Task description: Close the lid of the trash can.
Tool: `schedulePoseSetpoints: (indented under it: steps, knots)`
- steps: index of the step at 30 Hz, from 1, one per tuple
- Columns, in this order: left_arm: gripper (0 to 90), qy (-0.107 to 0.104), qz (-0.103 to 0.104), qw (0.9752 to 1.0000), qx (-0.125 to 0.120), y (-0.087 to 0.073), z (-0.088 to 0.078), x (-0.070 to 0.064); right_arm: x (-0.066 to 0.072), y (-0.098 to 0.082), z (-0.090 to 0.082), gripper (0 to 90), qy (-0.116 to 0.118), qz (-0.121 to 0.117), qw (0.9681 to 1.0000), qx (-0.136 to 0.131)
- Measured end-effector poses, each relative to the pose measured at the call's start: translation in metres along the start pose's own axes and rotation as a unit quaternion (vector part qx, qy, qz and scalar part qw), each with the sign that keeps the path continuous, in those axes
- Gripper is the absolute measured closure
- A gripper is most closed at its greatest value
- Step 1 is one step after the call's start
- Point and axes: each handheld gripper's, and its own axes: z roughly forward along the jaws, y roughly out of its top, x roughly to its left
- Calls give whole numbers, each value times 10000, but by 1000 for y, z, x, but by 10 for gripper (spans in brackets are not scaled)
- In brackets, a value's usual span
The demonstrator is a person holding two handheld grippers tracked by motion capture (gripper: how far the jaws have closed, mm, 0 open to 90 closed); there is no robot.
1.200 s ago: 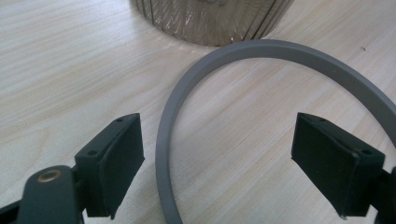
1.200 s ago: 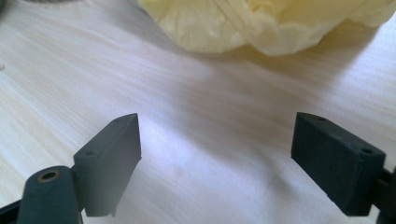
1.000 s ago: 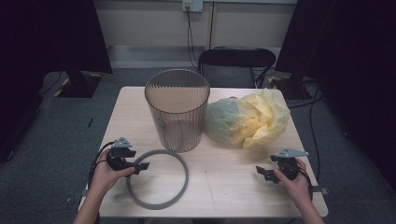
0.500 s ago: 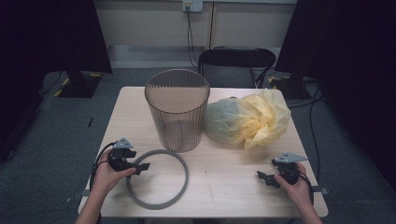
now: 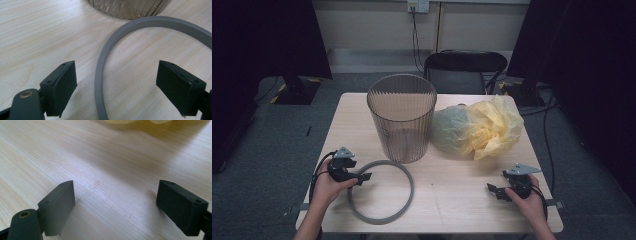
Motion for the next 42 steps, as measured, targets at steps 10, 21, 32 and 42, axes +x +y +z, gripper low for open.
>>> schedulePoseSetpoints:
  steps: [10,21,32,42]
  knots:
    - [166,183,-6,9998,101,-4,12,3,0,0,0,143,-6,-12,10000,-2]
    - [180,321,126,9992,193,-7,12,4,0,0,0,144,-14,-8,10000,2]
    - [200,406,192,9987,233,-8,17,5,0,0,0,143,-16,-15,10000,-2]
    - [289,603,248,9961,594,-1,16,-3,0,0,0,143,-15,-13,10000,-1]
